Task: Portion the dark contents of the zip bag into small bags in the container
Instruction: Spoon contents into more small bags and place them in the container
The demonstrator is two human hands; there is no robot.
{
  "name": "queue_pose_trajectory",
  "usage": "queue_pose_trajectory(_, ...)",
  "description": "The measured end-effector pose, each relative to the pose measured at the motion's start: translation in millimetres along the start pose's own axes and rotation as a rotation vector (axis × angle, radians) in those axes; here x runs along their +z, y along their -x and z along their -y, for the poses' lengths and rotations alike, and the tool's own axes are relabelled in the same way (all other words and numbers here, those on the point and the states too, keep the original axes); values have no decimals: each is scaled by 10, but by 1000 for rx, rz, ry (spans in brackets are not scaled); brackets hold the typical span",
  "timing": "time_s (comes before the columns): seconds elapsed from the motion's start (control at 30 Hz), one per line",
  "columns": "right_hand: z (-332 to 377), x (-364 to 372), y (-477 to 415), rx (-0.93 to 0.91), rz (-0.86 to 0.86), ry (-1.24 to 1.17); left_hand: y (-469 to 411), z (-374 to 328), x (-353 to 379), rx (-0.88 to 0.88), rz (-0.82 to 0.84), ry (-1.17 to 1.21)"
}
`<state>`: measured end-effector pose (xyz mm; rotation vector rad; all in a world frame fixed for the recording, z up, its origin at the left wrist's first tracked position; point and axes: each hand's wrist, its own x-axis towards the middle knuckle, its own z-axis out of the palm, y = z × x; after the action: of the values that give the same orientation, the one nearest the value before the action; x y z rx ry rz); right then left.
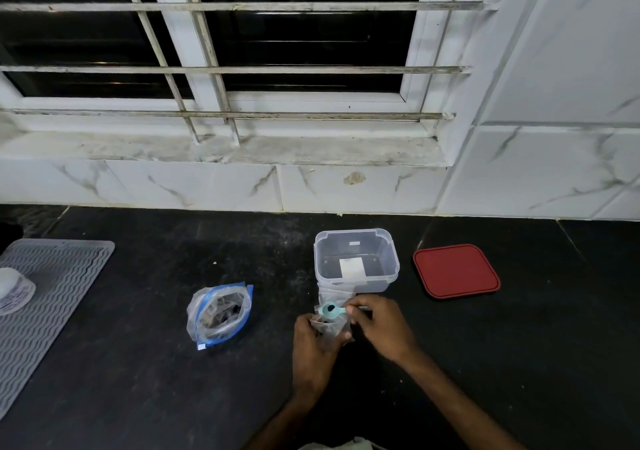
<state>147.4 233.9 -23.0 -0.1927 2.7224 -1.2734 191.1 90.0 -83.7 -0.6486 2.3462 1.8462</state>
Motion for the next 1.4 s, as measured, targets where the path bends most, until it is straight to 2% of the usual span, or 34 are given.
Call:
queue_pose_trajectory(0.1, -41, 56, 17, -177, -29, 275, 24, -20, 44, 3, -6, 31)
queue_pose_trajectory(0.33, -77, 133, 23, -205, -70, 273, 47, -37, 76, 25, -16, 63)
queue_pose_trajectory(0.47, -88, 181, 57, -146, -112, 132, 51, -17, 67, 43, -9, 51)
queue_pose_trajectory(0.6, -131, 198, 76, 48, -150, -180, 32, 1, 49, 57, -4, -3)
queue_pose_trajectory(0.73, -191, 185, 52, 156, -137, -320, 6, 15, 38, 72, 19, -42)
queue_pose_trajectory(0.87, -318, 179, 3, 342, -89, -557, -2, 24, 24, 80, 59, -45)
queue_pose_trajectory(0.93, -473, 175, -21, 440, -136, -612, -16, 77, 10, 103, 56, -69)
queue_pose_trajectory(0.97, -558, 164, -34, 482, -183, -573, -19, 107, 1, 115, 44, -87)
queue_pose_trajectory(1.07, -878, 132, -65, 558, -292, -246, -23, 155, -38, 110, 17, -98)
queue_pose_trajectory(1.2, -1148, 132, -74, 522, -270, 122, -29, 94, -82, 94, 24, -89)
queue_pose_trajectory(1.27, -1048, 129, -41, 563, -296, 222, -45, 73, -107, 87, 37, -96)
queue_pose_trajectory(1.33, -853, 103, -14, 447, -405, 257, -76, 72, -129, 85, 35, -87)
queue_pose_trajectory(1.4, -627, 92, 12, 182, -433, 80, -114, 90, -125, 88, 15, -38)
